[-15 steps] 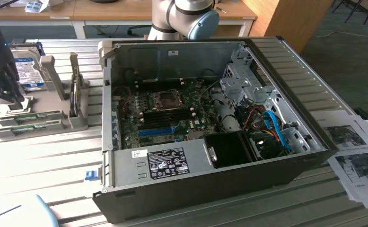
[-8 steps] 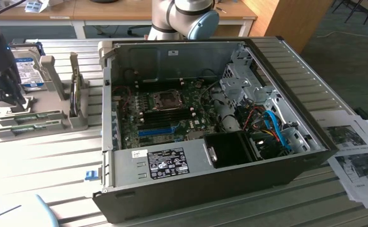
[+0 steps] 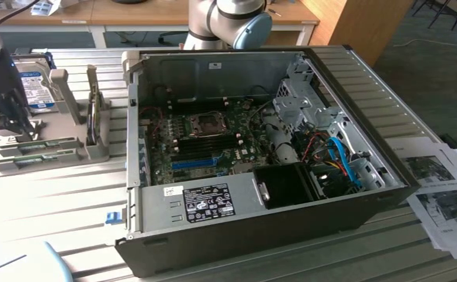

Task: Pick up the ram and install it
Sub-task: 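Pick up the ram and move it above insertion slot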

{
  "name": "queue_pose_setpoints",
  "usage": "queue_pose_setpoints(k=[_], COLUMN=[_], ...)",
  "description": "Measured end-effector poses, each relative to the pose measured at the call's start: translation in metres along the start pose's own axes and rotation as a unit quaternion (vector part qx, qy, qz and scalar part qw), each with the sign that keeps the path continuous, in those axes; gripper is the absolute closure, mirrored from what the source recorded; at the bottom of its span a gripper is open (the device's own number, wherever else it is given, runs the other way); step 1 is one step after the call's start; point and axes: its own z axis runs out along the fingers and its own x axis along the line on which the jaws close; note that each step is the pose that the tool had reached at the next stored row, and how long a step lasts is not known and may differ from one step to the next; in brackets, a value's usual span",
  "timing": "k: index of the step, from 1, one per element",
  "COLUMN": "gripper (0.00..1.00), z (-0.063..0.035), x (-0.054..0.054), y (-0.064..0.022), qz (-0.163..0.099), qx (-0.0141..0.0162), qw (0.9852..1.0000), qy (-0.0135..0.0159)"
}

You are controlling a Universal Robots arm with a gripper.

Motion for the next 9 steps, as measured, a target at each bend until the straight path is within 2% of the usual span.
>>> queue_pose_setpoints(k=[9], gripper=[0.72], z=[0.0094], x=[0.0002], y=[-0.0004], qz=[0.000], qx=[0.0000], qw=[1.0000], qy=[0.0000])
